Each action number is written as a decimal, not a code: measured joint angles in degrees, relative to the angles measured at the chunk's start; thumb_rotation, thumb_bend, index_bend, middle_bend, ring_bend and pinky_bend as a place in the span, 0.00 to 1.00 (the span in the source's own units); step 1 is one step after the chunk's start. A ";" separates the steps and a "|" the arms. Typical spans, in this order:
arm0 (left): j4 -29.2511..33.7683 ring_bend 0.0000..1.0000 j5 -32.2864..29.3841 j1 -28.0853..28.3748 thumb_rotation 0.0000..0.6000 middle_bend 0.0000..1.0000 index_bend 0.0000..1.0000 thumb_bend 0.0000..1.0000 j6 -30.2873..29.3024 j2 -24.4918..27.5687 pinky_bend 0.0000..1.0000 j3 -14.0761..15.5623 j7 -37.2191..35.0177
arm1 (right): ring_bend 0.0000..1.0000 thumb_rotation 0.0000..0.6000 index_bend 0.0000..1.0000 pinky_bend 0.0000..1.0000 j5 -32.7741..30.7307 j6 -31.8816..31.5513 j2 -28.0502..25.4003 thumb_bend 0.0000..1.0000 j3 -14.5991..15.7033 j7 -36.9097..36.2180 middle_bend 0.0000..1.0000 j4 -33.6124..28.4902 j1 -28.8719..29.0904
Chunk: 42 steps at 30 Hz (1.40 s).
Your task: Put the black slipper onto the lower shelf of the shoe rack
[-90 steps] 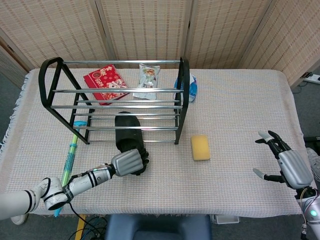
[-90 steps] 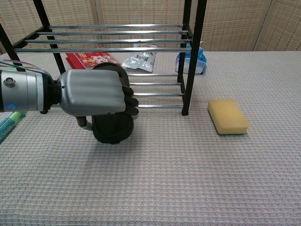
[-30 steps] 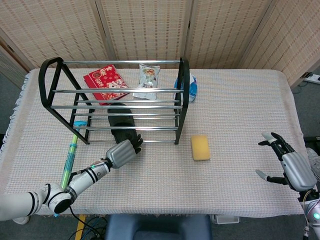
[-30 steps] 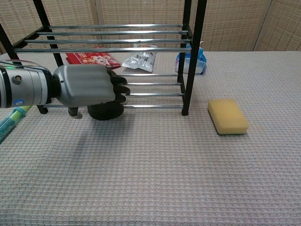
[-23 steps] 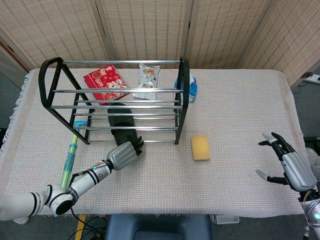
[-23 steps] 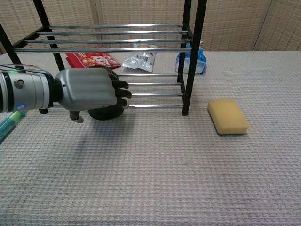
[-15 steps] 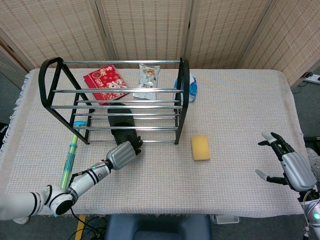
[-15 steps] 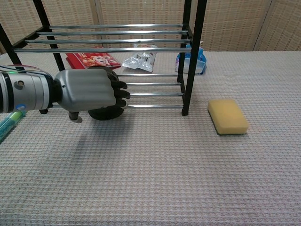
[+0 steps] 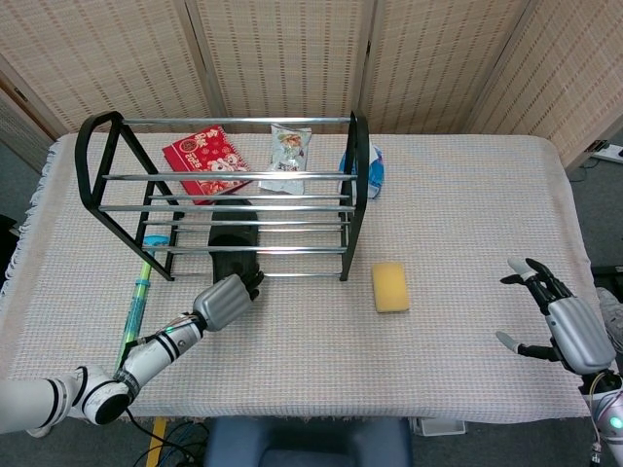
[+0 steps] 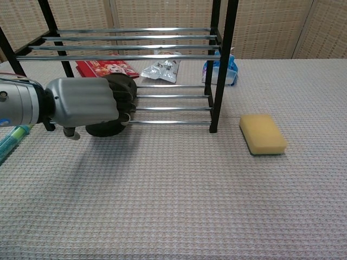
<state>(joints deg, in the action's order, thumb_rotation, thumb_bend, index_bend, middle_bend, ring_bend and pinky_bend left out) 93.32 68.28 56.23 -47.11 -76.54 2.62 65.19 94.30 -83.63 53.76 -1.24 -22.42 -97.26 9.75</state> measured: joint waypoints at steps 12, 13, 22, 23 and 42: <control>6.59 0.10 3.08 -3.98 1.00 0.13 0.20 0.17 -3.80 4.08 0.33 0.77 -13.07 | 0.09 1.00 0.04 0.18 -0.20 -0.77 -0.36 0.20 -0.09 -0.46 0.26 0.51 -0.43; 7.29 0.10 3.91 -4.70 1.00 0.13 0.20 0.17 -4.47 4.74 0.33 1.05 -14.64 | 0.09 1.00 0.04 0.18 -0.24 -0.78 -0.37 0.20 -0.11 -0.46 0.26 0.50 -0.44; 13.64 0.10 9.26 -14.93 1.00 0.13 0.20 0.17 -14.14 12.35 0.33 4.86 -27.66 | 0.09 1.00 0.04 0.18 -1.01 0.28 -0.42 0.20 -0.07 0.42 0.26 0.49 -0.35; 13.92 0.10 9.40 -16.51 1.00 0.13 0.20 0.17 -15.73 13.01 0.33 5.30 -28.65 | 0.09 1.00 0.04 0.18 -1.14 0.59 -0.46 0.20 -0.04 0.66 0.26 0.49 -0.29; 6.11 0.10 1.42 -42.31 1.00 0.13 0.24 0.17 -43.64 11.62 0.33 2.28 -43.39 | 0.09 1.00 0.04 0.18 -3.73 5.03 4.21 0.20 0.08 6.38 0.26 2.75 0.92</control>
<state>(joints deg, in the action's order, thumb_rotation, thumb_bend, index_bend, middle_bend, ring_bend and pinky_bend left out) 99.44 69.70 13.93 -90.75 -64.93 4.90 21.80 90.57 -78.59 57.97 -1.16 -16.04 -94.51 10.67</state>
